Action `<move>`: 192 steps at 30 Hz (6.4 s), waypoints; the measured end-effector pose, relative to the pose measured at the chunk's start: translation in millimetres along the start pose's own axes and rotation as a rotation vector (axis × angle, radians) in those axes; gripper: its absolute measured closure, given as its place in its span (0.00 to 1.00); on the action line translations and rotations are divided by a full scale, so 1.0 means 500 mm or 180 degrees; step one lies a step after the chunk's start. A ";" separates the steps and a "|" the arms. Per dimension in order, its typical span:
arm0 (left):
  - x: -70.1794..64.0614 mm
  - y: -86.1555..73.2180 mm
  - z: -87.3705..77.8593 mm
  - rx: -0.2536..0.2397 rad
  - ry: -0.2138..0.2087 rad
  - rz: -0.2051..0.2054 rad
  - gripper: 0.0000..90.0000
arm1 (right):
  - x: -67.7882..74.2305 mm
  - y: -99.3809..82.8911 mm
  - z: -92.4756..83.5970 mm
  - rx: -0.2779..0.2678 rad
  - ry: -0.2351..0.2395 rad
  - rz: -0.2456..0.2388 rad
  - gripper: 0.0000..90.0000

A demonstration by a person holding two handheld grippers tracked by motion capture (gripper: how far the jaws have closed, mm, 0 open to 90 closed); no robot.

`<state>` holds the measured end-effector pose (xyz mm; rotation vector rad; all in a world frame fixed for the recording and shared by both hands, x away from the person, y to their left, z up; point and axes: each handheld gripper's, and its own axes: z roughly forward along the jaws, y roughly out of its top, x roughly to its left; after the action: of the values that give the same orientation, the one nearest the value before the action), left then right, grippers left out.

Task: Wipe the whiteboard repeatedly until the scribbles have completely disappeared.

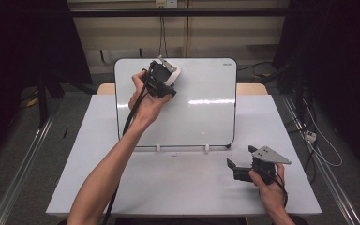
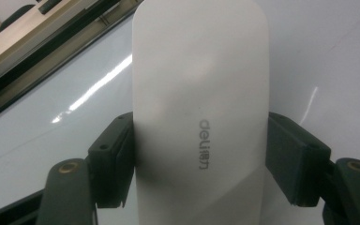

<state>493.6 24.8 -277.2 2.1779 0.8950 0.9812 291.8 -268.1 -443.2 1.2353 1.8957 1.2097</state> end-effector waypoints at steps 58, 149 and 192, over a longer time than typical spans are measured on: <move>0.012 -0.050 -0.012 -0.0014 -0.0093 0.0078 0.35 | 0.003 -0.001 -0.002 -0.0016 0.0004 0.0005 0.05; -0.027 -0.001 -0.036 -0.0508 -0.0465 -0.0097 0.35 | 0.004 0.003 -0.001 -0.0042 0.0028 -0.0011 0.05; 0.092 -0.210 -0.142 -0.0755 -0.0412 -0.0494 0.35 | 0.015 0.007 0.007 -0.0004 0.0002 -0.0010 0.05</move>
<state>425.0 139.9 -294.7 1.9183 0.8280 0.8168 293.3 -259.4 -441.4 1.2310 1.8965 1.2094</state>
